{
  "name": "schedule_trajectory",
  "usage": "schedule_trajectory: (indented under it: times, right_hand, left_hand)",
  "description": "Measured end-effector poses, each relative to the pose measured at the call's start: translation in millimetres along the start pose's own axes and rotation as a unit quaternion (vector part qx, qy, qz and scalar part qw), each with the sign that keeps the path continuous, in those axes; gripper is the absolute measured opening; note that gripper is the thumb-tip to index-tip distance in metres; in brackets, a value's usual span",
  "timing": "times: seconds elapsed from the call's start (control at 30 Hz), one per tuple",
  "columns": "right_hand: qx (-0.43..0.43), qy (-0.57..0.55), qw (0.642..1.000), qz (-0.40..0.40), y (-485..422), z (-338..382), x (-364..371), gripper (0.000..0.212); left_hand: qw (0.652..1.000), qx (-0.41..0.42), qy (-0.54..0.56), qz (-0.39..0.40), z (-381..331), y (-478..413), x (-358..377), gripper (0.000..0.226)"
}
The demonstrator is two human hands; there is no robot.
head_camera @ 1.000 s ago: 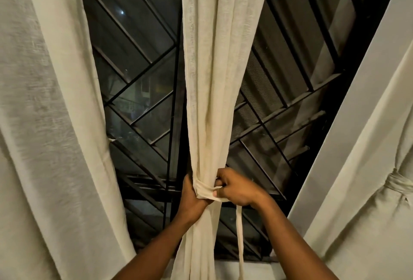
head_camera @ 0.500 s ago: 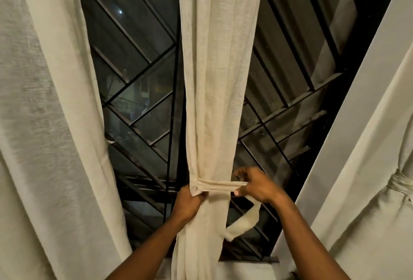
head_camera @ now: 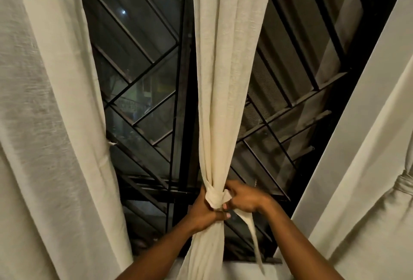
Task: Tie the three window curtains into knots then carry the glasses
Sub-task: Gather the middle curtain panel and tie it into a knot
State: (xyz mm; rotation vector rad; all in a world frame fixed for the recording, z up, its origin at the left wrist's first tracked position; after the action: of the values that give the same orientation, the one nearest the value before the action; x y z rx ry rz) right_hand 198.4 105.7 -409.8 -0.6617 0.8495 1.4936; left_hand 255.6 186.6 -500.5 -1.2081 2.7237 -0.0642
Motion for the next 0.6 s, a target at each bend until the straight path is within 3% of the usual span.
schedule_trajectory:
  times: [0.13, 0.23, 0.27, 0.43, 0.6]
  right_hand:
    - [0.003, 0.005, 1.0, 0.029, -4.2, -4.1, 2.9, 0.06]
    - [0.014, 0.027, 1.0, -0.005, -5.0, -12.0, -17.7, 0.035]
    - [0.032, 0.023, 0.999, -0.03, -4.3, -17.2, -28.7, 0.026]
    - [0.057, -0.071, 0.993, -0.076, 0.0, -30.4, -65.6, 0.022]
    - [0.085, -0.035, 0.995, -0.045, -6.8, -16.6, -61.3, 0.014]
  left_hand:
    - [0.994, -0.011, 0.008, -0.105, -13.7, 5.9, -8.7, 0.089]
    - [0.99, -0.03, -0.012, -0.14, -9.9, 7.5, -20.0, 0.039]
    - [0.989, -0.027, -0.03, -0.139, -9.4, 7.9, -22.8, 0.031]
    - [0.992, -0.029, -0.028, -0.121, -8.5, 8.7, -26.0, 0.024]
    - [0.995, -0.043, -0.07, -0.047, -11.1, 10.3, -9.4, 0.039]
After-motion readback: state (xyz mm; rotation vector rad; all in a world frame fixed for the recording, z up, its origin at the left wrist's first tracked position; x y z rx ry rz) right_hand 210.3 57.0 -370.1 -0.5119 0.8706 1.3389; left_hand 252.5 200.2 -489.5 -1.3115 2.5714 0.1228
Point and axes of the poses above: each hand's wrist, its own y-axis away from the middle knuckle, its own x-axis out of the palm, z = x × y, the point moved 7 cm from there along -y, towards the middle knuckle, and after that the axes turned 2 degrees about -x, right-handed, at the moved point
